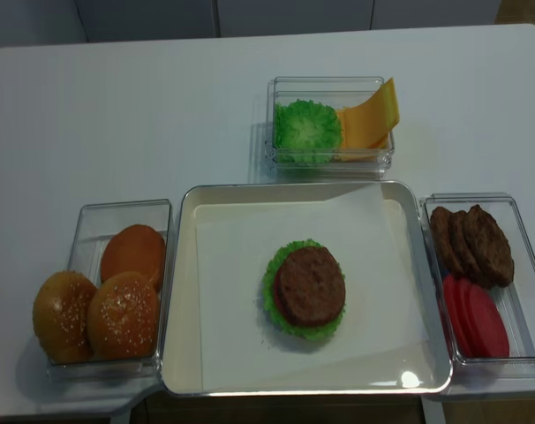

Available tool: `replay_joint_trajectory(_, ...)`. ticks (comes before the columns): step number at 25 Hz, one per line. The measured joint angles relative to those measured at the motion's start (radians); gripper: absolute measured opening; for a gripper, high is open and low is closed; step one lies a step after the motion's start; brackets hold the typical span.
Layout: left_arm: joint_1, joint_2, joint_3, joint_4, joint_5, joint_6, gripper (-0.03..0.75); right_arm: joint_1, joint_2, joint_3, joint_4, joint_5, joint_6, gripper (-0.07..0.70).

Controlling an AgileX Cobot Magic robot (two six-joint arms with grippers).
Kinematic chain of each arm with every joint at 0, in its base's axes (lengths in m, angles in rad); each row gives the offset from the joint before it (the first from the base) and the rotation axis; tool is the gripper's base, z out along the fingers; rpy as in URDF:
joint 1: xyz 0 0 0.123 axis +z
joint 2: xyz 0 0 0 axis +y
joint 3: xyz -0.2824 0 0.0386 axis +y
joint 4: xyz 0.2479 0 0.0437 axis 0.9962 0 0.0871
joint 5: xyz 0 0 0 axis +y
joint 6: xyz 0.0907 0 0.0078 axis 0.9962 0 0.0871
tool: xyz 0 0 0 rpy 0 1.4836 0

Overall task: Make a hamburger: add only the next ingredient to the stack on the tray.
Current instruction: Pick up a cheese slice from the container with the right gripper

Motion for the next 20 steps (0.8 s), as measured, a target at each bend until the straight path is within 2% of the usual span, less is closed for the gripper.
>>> replay_joint_trajectory(8,0.0,0.0,0.0,0.0,0.0,0.0,0.477,0.0,0.0,0.0,0.0,0.0,0.0,0.286)
replay_joint_trajectory(20,0.0,0.0,0.0,0.0,0.0,0.0,0.477,0.0,0.0,0.0,0.0,0.0,0.0,0.281)
